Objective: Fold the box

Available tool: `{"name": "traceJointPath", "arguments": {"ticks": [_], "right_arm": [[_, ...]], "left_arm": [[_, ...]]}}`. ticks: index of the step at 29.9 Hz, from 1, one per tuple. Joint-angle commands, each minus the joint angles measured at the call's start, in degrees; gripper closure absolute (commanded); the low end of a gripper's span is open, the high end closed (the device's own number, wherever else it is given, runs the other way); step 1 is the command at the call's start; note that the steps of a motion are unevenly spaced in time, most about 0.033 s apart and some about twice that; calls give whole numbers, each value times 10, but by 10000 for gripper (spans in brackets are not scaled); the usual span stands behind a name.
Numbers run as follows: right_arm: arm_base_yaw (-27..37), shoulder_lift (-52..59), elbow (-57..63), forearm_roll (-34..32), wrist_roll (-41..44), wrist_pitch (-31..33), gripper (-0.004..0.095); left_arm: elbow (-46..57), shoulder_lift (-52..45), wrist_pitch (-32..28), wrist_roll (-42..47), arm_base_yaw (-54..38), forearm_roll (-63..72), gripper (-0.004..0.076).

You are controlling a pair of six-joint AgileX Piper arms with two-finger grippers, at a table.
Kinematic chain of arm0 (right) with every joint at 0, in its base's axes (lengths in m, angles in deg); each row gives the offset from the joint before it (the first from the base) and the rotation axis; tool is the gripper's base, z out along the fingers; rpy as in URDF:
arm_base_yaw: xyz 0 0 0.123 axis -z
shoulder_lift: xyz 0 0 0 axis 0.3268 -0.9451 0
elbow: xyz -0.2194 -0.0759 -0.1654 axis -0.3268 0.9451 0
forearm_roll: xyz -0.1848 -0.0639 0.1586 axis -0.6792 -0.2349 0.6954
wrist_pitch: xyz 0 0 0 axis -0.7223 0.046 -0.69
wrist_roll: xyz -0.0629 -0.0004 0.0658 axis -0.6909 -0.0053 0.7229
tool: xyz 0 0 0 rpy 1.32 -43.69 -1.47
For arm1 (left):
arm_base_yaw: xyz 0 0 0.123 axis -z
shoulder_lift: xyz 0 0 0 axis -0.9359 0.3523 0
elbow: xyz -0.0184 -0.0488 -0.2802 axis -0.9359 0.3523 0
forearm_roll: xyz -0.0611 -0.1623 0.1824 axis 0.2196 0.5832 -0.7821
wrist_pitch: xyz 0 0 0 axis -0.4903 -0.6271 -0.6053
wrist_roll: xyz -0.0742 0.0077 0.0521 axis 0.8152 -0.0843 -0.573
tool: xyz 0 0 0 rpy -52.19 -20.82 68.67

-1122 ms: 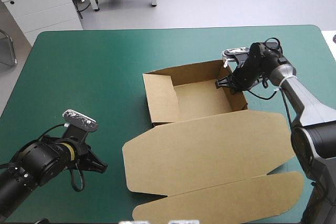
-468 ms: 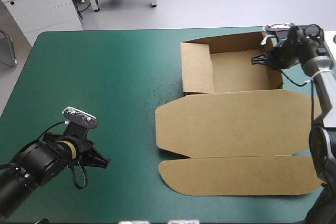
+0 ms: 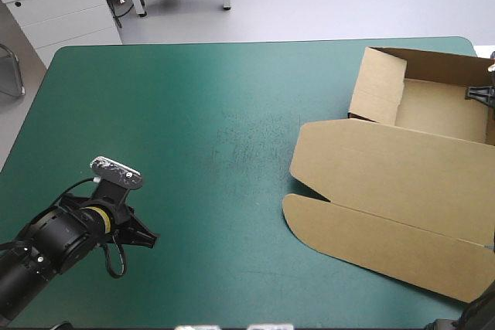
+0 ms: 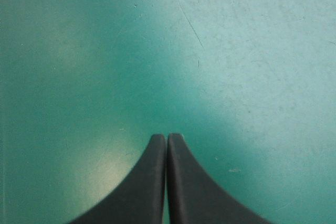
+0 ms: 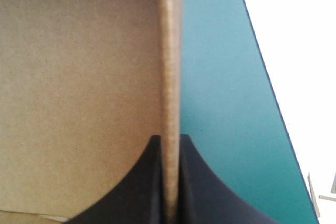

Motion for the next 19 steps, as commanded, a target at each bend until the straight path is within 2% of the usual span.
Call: {"name": "traceJointPath", "arguments": {"ticks": [1, 4, 7, 10, 14, 15, 17, 19], "right_arm": [[30, 15, -20, 28, -1, -6, 928], [41, -2, -20, 28, -18, 6, 907], [41, -11, -20, 21, -19, 5, 813], [41, -11, -20, 22, -19, -6, 645], [41, -10, -22, 10, -5, -11, 266], [41, -10, -22, 1, 10, -14, 204], [41, -6, -26, -21, 31, -12, 112], [41, 1, -37, -26, 27, 1, 105]], "left_arm": [[-15, -5, -15, 4, 3, -19, 734], [-15, -5, -15, 4, 3, -21, 734], [-15, -5, -15, 4, 3, -21, 734], [-15, -5, -15, 4, 3, -22, 734], [-15, -5, -11, 4, 3, -21, 734], [-15, -5, -10, 4, 3, -21, 734], [-15, -5, -8, 4, 3, -21, 734], [-15, -5, -8, 4, 3, -21, 734]]}}
